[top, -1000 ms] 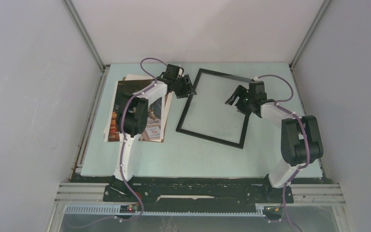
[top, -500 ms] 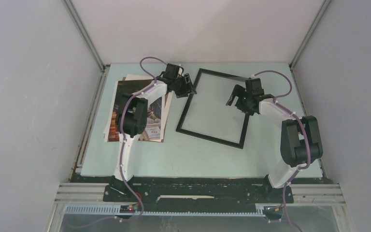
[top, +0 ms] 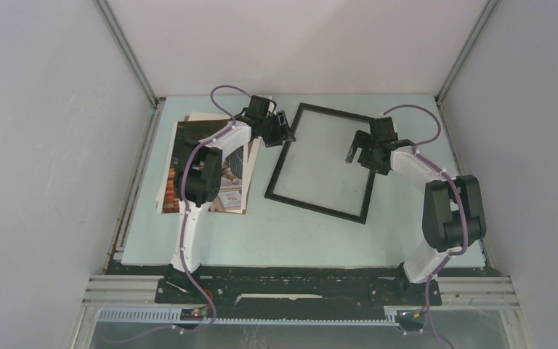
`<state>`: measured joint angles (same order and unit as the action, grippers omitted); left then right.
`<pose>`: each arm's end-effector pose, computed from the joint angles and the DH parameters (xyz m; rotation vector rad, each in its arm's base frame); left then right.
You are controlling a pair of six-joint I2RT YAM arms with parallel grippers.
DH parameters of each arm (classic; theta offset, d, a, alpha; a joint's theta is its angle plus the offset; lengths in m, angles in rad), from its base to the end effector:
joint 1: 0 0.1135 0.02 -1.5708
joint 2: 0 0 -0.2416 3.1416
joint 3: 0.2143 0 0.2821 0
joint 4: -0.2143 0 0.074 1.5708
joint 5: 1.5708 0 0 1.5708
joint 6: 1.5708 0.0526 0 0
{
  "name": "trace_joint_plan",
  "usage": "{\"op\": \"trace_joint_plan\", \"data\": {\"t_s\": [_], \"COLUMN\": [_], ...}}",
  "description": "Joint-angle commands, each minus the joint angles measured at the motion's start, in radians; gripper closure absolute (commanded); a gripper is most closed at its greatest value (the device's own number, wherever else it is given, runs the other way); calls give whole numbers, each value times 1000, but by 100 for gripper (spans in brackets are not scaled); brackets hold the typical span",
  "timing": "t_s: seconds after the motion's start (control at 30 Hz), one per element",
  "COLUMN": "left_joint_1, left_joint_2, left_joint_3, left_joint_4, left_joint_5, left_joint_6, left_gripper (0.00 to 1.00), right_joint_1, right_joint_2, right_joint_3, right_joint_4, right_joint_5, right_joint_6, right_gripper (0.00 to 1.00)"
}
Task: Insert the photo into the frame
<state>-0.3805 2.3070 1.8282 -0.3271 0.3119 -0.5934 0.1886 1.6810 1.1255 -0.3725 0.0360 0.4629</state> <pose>0.4958 -0.2157 0.1293 -0.1077 2.4872 -0.8129 0.3817 0.0709 0.1579 0.3584 2.4866 0.2248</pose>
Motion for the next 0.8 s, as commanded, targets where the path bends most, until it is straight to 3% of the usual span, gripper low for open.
{"op": "trace_joint_plan", "data": {"t_s": [0.0,0.17,0.4,0.57,0.77], "left_joint_1": [0,0,0,0,3], "left_joint_2": [-89,-90,-89,-88,-91], "left_joint_3": [-21,-21,-20,-19,-18], "left_joint_4": [4,3,4,3,3], "left_joint_5": [-13,-13,-12,-8,8], "left_joint_6": [25,26,27,27,31], "left_gripper": [37,37,36,36,36], "right_joint_1": [-27,-74,-179,-223,-202], "right_joint_2": [-69,-106,-103,-66,-142], "right_joint_3": [37,21,-69,-72,-175], "right_joint_4": [-52,-64,74,75,37], "right_joint_5": [86,102,-210,-392,-441], "right_joint_6": [-51,-76,-44,7,57], "right_gripper": [0,0,1,10,16]}}
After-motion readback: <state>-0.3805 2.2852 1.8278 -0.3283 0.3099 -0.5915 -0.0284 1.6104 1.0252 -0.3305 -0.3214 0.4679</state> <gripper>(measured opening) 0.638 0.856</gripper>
